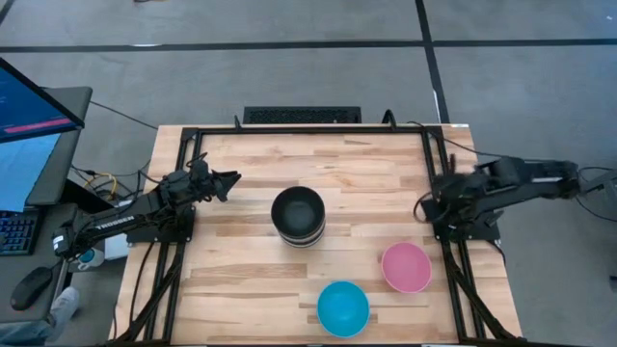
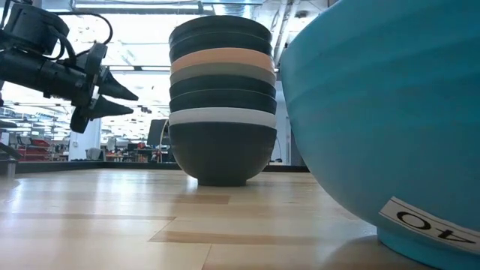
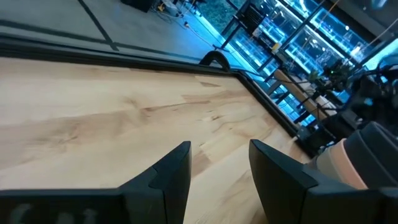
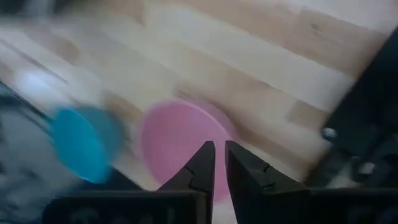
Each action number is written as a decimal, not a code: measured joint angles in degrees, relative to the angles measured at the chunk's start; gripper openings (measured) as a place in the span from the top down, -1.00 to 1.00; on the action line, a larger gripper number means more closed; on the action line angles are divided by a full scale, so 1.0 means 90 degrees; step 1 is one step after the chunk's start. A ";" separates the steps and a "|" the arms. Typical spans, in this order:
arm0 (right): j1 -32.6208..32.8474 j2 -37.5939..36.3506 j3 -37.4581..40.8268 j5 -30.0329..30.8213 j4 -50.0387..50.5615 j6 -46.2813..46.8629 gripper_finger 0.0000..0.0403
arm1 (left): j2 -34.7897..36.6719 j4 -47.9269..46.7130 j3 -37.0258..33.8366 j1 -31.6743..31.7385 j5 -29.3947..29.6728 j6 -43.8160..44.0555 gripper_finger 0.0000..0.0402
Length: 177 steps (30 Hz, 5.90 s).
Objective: Nest bowls inside each other
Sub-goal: Stack the pink bowl on top of the black bowl
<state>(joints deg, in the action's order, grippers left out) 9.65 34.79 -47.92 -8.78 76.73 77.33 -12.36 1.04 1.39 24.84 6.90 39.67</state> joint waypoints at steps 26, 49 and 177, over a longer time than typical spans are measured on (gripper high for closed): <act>0.2605 0.2220 0.0000 -0.0354 -0.0155 -0.0644 0.30 | 0.0000 0.0020 0.0000 0.0000 0.0381 0.0364 0.24; 0.2582 0.2513 0.0904 0.0676 -0.1695 -0.0144 -0.08 | 0.0000 -0.0001 0.0000 -0.0002 0.0347 0.0504 0.24; -0.1661 0.9504 -0.9612 -0.0179 0.0945 -0.5641 0.71 | -0.0002 -0.0029 0.0000 -0.0002 0.0478 0.0453 0.24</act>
<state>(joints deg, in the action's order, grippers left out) -5.30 120.33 -134.43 -10.39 85.23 26.56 -12.38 0.78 1.39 24.82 11.20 43.75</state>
